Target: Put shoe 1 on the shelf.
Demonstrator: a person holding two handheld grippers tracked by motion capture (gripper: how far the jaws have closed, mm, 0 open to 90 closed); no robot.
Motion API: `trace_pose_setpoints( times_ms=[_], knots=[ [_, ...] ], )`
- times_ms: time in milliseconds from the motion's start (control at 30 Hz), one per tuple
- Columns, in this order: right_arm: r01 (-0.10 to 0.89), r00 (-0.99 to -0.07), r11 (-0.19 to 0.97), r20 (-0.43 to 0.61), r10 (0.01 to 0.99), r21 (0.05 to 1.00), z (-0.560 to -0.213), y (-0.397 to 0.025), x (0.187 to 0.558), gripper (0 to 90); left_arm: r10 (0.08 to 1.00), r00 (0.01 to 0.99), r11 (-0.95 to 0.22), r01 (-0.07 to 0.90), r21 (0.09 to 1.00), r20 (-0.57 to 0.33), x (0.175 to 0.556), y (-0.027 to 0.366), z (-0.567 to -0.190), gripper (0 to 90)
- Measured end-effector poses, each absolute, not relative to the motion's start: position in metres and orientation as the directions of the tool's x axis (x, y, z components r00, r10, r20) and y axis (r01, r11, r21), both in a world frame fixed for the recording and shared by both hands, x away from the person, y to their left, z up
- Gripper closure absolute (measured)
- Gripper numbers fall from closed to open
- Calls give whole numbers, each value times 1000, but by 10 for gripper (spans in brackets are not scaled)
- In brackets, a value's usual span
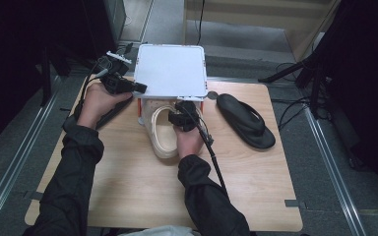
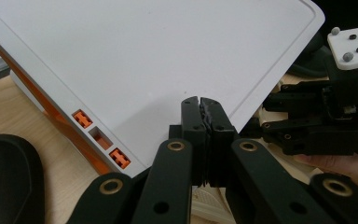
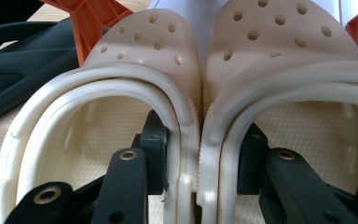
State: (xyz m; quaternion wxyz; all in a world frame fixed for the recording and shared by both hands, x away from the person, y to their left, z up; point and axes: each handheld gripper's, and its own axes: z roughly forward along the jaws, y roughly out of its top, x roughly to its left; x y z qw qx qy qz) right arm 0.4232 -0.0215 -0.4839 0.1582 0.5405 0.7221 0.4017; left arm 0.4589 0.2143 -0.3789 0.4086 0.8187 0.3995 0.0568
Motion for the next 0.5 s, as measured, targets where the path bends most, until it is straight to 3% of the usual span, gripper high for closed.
trace_pose_setpoints(
  times_ms=[500],
  knots=[
    [654, -392, 129, 188, 901, 745, -485, -17, 420, 577, 698, 673, -342, 612, 713, -243, 459, 215, -379, 893]
  ],
)
